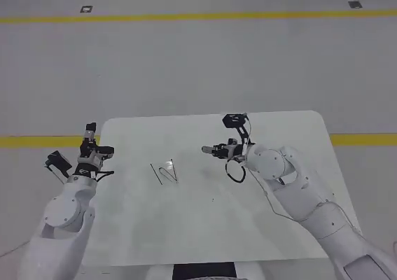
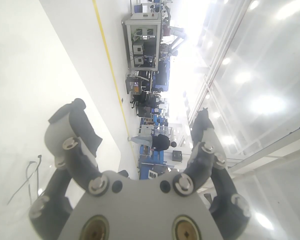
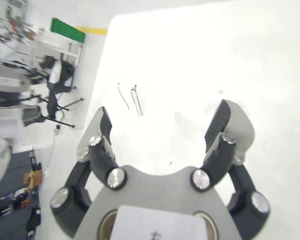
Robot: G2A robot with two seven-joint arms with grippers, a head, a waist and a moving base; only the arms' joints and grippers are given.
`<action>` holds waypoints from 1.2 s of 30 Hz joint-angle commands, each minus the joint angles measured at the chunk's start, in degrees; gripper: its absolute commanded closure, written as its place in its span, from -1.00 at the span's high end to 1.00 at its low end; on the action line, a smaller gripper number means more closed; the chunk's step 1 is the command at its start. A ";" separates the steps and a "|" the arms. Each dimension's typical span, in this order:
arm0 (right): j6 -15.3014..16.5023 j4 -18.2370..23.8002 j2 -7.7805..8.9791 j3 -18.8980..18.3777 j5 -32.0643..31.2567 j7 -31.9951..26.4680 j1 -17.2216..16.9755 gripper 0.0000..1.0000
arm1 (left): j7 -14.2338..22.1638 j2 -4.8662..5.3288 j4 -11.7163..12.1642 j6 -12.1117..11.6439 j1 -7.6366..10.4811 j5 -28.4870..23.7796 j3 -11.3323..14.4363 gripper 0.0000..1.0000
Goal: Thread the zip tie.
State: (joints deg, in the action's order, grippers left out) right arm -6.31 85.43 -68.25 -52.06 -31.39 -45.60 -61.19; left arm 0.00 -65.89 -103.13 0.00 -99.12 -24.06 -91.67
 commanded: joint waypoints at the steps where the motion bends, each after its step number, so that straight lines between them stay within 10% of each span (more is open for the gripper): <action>1: -0.17 -1.07 -0.36 1.20 -0.03 -0.18 0.81 1.00 | 0.00 0.00 0.00 0.00 0.00 0.00 0.00 1.00; 18: -0.24 -1.49 -0.98 4.80 -5.22 -2.62 3.24 1.00 | 0.00 0.00 0.00 0.00 0.00 0.00 0.00 1.00; 24: 0.23 -10.83 -6.14 17.31 -8.49 -10.65 14.60 1.00 | 0.00 0.00 0.00 0.00 0.00 0.00 0.00 1.00; 32: 1.20 -29.59 -17.22 30.45 -6.12 -11.97 24.33 1.00 | 0.00 0.00 0.00 0.00 0.00 0.00 0.00 1.00; 36: 1.20 -29.59 -17.22 30.45 -6.12 -11.97 24.33 1.00 | 0.00 0.00 0.00 0.00 0.00 0.00 0.00 1.00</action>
State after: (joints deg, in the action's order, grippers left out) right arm -5.06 55.69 -85.54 -21.57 -37.45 -57.49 -36.82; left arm 0.00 -65.89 -103.13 0.00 -99.12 -24.06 -91.67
